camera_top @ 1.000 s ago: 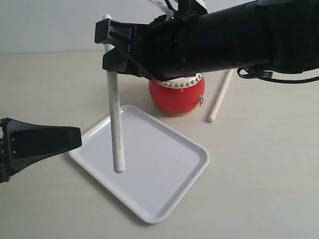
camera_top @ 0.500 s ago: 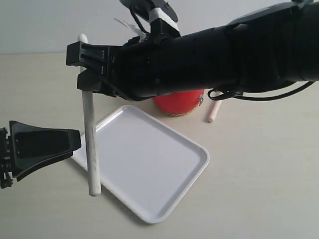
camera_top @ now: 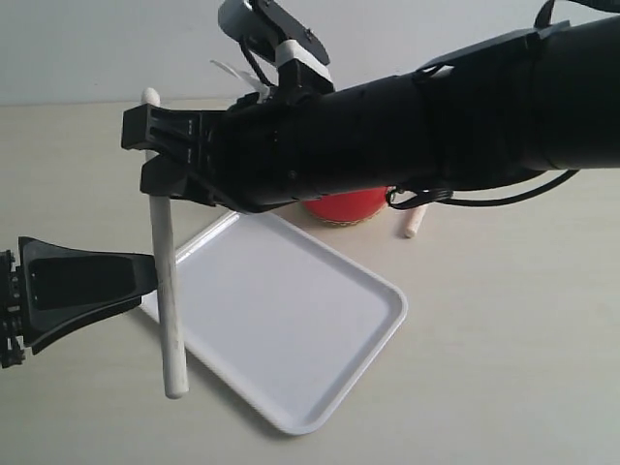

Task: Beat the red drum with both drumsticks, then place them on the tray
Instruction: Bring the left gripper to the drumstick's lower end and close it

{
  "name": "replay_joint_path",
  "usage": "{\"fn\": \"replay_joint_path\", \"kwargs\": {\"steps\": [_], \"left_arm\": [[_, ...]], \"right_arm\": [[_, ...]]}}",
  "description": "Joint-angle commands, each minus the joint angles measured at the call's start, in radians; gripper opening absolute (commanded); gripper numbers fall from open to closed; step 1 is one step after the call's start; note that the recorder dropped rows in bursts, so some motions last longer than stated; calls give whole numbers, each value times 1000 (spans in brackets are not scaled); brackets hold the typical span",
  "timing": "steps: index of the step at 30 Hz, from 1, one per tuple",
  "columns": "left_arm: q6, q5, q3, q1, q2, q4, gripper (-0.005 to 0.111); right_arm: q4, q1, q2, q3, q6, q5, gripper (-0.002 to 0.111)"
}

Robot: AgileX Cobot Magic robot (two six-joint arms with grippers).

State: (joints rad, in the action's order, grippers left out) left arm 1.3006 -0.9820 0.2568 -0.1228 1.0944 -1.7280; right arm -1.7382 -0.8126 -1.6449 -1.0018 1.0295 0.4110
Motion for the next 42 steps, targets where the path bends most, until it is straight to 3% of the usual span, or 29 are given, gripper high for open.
{"fn": "replay_joint_path", "kwargs": {"steps": [1, 30, 42], "left_arm": [[-27, -43, -4, -8, 1, 1, 61], [2, -52, -46, -8, 1, -16, 61], [77, -119, -46, -8, 167, -16, 61]], "right_arm": [[-6, -1, -16, -33, 20, 60, 0], [-6, -1, -44, -52, 16, 67, 0], [-6, -1, -44, -52, 16, 65, 0]]}}
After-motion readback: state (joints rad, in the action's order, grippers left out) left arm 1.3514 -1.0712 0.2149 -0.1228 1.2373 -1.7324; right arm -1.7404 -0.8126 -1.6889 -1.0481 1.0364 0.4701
